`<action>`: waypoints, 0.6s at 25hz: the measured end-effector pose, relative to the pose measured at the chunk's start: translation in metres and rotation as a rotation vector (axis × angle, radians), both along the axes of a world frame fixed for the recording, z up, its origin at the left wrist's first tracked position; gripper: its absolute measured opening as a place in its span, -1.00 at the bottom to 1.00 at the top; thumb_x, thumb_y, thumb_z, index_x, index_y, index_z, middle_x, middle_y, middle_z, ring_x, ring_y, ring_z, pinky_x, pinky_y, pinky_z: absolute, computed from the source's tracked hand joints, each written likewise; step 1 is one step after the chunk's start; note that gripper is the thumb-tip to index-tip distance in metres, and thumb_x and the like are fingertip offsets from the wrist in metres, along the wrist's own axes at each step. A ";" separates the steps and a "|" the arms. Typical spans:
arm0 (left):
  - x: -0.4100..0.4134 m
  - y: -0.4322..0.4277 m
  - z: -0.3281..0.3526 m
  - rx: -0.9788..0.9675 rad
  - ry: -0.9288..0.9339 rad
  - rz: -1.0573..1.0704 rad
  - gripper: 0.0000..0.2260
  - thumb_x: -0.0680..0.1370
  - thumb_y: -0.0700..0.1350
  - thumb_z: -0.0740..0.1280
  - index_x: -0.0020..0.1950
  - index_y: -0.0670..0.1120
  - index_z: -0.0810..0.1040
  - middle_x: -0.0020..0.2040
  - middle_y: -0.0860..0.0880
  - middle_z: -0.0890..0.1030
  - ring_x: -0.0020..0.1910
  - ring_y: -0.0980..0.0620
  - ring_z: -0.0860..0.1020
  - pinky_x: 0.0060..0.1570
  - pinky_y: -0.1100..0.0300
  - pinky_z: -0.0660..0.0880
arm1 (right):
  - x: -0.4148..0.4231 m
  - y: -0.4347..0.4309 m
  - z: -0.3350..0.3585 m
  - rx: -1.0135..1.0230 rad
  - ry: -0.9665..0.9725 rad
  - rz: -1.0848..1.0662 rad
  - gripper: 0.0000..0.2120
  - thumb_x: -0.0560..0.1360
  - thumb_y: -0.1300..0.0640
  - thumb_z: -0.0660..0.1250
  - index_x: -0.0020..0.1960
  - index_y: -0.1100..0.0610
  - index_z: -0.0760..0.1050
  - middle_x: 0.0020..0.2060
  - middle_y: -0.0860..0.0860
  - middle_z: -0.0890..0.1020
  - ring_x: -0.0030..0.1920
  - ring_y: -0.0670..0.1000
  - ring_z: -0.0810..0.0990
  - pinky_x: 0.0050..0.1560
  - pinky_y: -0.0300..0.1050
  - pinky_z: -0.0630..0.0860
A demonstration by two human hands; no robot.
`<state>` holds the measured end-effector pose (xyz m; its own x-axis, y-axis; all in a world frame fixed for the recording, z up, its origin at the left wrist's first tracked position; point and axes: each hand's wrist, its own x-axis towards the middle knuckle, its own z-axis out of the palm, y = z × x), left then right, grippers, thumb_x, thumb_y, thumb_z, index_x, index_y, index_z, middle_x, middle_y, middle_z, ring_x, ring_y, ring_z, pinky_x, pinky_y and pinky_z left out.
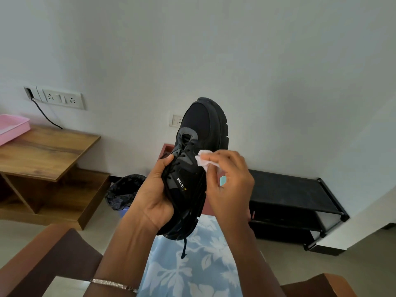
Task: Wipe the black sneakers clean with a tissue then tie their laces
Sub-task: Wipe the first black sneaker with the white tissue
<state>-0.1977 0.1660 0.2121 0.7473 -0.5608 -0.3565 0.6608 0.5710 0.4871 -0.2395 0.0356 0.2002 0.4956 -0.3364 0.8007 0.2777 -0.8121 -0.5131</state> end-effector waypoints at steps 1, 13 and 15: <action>0.001 0.000 -0.001 0.004 0.000 -0.006 -0.64 0.55 0.07 0.33 0.09 -0.19 0.73 0.19 -0.23 0.66 0.04 -0.19 0.68 0.23 -0.11 0.54 | 0.004 -0.005 0.008 -0.007 -0.013 -0.014 -0.78 0.52 0.22 0.27 0.00 0.21 0.69 -0.06 0.06 0.65 -0.04 0.07 0.63 -0.04 -0.43 0.46; 0.007 0.000 -0.002 -0.081 0.045 0.008 -0.62 0.58 0.01 0.31 -0.06 -0.30 0.72 -0.02 -0.28 0.71 -0.18 -0.19 0.72 -0.12 -0.13 0.65 | -0.021 0.003 -0.028 -0.021 -0.073 0.025 -0.85 0.52 0.33 0.33 -0.01 0.28 0.68 -0.04 0.10 0.67 0.01 0.06 0.65 0.10 -0.21 0.57; 0.010 0.001 -0.005 -0.076 0.052 0.012 -0.63 0.57 0.00 0.32 -0.05 -0.30 0.72 -0.01 -0.28 0.70 -0.17 -0.20 0.72 -0.07 -0.15 0.63 | -0.018 0.001 -0.027 -0.042 -0.084 0.029 -0.83 0.53 0.29 0.32 -0.01 0.29 0.69 -0.05 0.10 0.68 -0.01 0.06 0.66 0.07 -0.20 0.58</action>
<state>-0.1879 0.1666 0.2075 0.7360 -0.5787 -0.3513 0.6767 0.6133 0.4073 -0.2578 0.0363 0.1728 0.4353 -0.2886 0.8528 0.3418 -0.8233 -0.4531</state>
